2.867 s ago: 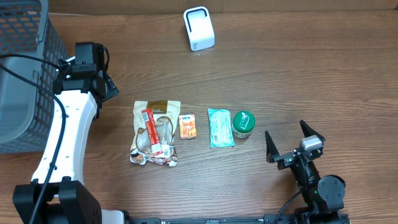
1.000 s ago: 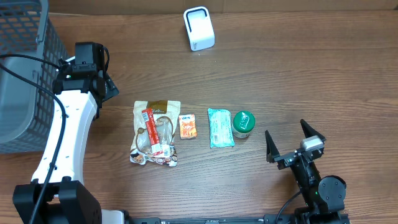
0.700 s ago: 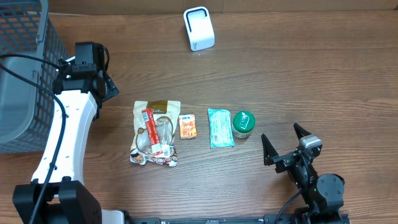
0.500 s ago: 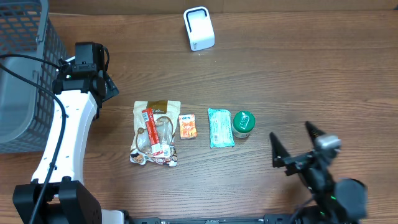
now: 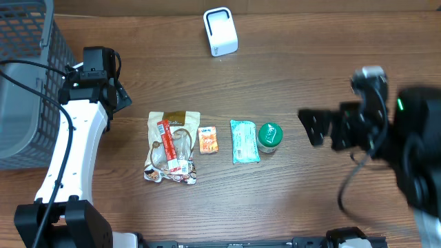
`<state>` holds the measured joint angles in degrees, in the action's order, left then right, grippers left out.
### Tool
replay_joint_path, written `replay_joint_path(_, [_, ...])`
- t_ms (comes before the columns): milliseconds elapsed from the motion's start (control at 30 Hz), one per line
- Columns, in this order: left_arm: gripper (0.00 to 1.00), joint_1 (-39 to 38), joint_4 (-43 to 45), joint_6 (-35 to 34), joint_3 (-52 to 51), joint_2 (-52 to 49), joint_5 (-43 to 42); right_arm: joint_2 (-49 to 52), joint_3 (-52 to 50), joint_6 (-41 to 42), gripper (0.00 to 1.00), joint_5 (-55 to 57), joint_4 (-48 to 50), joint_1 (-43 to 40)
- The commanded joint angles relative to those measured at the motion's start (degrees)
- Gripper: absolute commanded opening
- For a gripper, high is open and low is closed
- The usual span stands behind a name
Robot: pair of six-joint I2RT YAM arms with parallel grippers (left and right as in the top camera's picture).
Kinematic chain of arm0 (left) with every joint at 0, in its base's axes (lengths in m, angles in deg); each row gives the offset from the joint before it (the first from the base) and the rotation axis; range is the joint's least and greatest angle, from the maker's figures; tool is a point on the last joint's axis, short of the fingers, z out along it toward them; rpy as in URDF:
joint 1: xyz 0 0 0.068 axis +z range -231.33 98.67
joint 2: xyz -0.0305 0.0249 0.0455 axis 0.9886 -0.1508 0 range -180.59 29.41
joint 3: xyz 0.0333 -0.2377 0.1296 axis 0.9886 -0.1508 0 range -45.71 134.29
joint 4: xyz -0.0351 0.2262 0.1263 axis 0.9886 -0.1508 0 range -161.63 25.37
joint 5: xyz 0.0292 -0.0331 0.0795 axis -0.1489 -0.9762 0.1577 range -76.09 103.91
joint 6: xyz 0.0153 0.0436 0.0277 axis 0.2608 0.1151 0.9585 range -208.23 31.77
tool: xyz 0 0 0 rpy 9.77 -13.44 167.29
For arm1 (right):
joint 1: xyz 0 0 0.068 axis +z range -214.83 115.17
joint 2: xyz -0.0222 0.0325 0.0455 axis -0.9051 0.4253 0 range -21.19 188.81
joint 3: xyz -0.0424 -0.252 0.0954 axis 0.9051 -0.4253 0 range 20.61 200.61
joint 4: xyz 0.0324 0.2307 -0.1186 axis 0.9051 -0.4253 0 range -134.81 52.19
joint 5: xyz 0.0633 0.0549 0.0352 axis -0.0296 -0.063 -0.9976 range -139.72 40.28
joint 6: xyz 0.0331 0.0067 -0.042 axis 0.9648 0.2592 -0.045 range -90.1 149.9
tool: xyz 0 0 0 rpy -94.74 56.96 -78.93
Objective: Scan the item barcode
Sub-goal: 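Reach the right gripper over the orange Kleenex pack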
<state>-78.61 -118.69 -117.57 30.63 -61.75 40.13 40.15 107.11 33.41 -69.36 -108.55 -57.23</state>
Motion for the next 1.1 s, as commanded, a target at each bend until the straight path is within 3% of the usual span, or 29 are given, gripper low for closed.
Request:
replay_joint_path(0, [1.0, -0.1, 0.1, 1.1, 0.9, -0.2, 0.7, 6.5, 3.2, 0.2, 1.0, -8.9, -1.8, -0.1])
replay_joint_path(33, [1.0, -0.1, 0.1, 1.0, 0.9, -0.2, 0.7, 8.5, 3.2, 0.2, 0.97, -11.3, -1.9, -0.1])
replay_joint_path(100, [1.0, -0.1, 0.2, 1.0, 0.9, -0.2, 0.7, 11.9, 3.2, 0.2, 0.56, -14.2, -2.6, -0.1])
replay_joint_path(133, [1.0, -0.1, 0.2, 1.1, 0.9, -0.2, 0.7, 13.7, 3.1, 0.3, 0.44, -14.7, -3.7, 0.0])
replay_joint_path(233, [1.0, -0.1, 0.2, 1.1, 0.9, -0.2, 0.7, 19.0, 3.1, 1.0, 0.25, -14.5, -6.8, 1.2])
replay_joint_path(400, [1.0, -0.1, 0.1, 1.1, 0.9, -0.2, 0.7, 25.8, 2.8, 1.6, 0.24, -11.0, -7.1, 7.8])
replay_joint_path(667, [1.0, -0.1, 0.2, 1.0, 0.9, -0.2, 0.7, 33.7, 2.7, 13.2, 0.26, 1.7, 0.7, 20.1])
replay_joint_path(1067, [1.0, -0.1, 0.2, 1.1, 0.9, -0.2, 0.7, 46.3, 2.7, 14.8, 0.29, 2.3, 10.9, 29.3])
